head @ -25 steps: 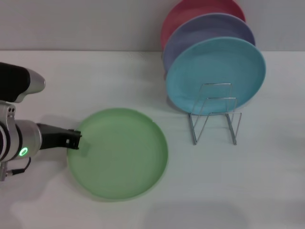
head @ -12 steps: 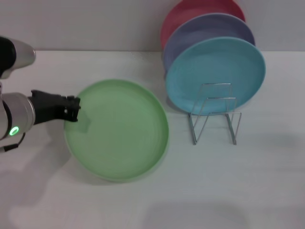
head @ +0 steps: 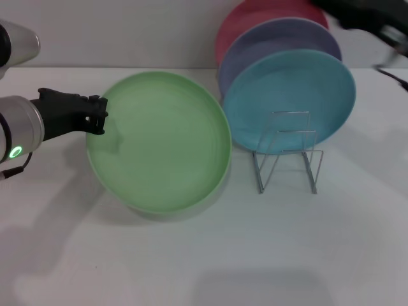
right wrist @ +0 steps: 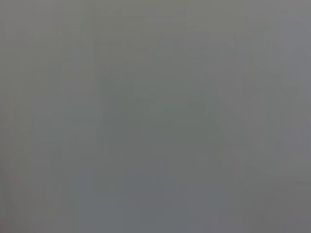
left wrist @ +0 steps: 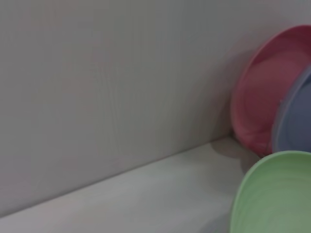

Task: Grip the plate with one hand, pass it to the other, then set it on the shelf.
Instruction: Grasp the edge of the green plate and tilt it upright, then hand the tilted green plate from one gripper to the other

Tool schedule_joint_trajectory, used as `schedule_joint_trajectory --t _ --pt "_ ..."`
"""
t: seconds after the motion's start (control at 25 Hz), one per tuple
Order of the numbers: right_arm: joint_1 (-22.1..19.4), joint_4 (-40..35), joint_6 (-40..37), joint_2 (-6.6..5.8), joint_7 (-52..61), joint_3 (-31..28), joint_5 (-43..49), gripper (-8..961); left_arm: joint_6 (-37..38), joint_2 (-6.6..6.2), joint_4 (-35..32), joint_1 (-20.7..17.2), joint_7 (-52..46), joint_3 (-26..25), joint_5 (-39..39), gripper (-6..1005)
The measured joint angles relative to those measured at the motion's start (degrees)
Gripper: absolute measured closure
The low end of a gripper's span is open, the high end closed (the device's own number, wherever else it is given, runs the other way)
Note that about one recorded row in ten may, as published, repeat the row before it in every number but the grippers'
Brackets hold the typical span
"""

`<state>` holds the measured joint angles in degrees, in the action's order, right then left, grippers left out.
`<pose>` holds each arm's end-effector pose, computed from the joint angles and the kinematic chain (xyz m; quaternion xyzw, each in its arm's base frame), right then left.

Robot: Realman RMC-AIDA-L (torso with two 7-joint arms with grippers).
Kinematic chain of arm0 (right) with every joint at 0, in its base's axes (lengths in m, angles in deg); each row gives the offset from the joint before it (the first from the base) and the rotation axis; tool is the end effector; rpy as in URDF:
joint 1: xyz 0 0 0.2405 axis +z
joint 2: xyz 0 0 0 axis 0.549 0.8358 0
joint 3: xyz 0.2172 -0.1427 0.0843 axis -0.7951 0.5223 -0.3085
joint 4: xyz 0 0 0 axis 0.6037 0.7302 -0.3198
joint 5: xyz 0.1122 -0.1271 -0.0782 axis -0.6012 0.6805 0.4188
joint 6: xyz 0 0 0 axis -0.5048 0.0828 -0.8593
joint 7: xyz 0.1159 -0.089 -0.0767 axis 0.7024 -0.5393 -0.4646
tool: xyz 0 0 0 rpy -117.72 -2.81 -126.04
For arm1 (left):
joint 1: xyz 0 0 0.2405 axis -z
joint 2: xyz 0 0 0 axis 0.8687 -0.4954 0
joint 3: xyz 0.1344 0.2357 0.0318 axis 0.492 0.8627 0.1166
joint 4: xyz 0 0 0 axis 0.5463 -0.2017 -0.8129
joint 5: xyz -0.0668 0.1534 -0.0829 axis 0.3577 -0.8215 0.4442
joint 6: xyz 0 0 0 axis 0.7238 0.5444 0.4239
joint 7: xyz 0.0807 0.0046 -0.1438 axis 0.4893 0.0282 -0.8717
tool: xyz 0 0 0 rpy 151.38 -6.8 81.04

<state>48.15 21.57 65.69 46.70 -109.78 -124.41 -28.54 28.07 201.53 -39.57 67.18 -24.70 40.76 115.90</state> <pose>0.1746 0.3621 0.0505 -0.8102 0.1744 0.4380 0.3484 -0.2036 0.3306 0.0077 -0.8512 -0.3022 -0.0594 0.4250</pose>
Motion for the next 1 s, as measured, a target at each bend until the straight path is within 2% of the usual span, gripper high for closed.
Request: schedule_joint_trajectory --t 0.04,0.08,0.16,0.2,0.24,0.28,0.36,0.4,0.44,0.68,1.0 --pt "2.36 7.82 -4.64 -0.07 13.88 2.12 12.48 230 0.6 -0.03 -0.34 -0.08 0.01 0.0 0.01 947" --pt "2.36 7.82 -4.64 -0.07 13.88 2.12 12.48 230 0.6 -0.03 -0.34 -0.08 0.01 0.0 0.01 946" --pt "6.01 14.22 -6.05 -0.07 31.09 3.04 27.95 230 1.2 0.0 -0.58 -0.2 0.01 0.0 -0.1 943" --pt "8.49 16.74 -5.66 -0.08 41.37 3.36 37.59 230 1.48 0.0 -0.68 -0.23 0.01 -0.01 -0.24 942" --pt "12.06 20.02 -3.69 -0.07 55.52 4.14 51.43 230 1.8 -0.03 -0.76 -0.24 0.01 -0.01 -0.29 941" --pt "12.06 20.02 -3.69 -0.07 55.52 4.14 51.43 231 1.95 -0.03 -0.81 -0.25 0.02 -0.01 -0.31 940" --pt "16.48 21.78 0.37 -0.05 68.46 5.25 64.44 234 2.08 -0.03 -0.84 -0.25 0.05 0.0 -0.29 937" --pt "17.97 21.71 2.07 -0.05 71.62 5.46 67.81 236 2.16 -0.02 -0.85 -0.26 0.06 0.0 -0.3 936" --pt "21.33 20.88 6.35 -0.04 77.39 5.81 74.02 237 2.23 -0.01 -0.86 -0.25 0.08 0.0 -0.29 935" --pt "25.69 18.13 8.72 -0.05 79.69 7.28 78.25 236 2.25 -0.05 -0.86 -0.31 0.09 -0.05 -0.29 927" --pt "30.23 8.22 7.17 -0.09 78.26 8.11 78.52 237 2.1 -0.1 -0.86 -0.25 0.1 -0.18 -0.27 917"
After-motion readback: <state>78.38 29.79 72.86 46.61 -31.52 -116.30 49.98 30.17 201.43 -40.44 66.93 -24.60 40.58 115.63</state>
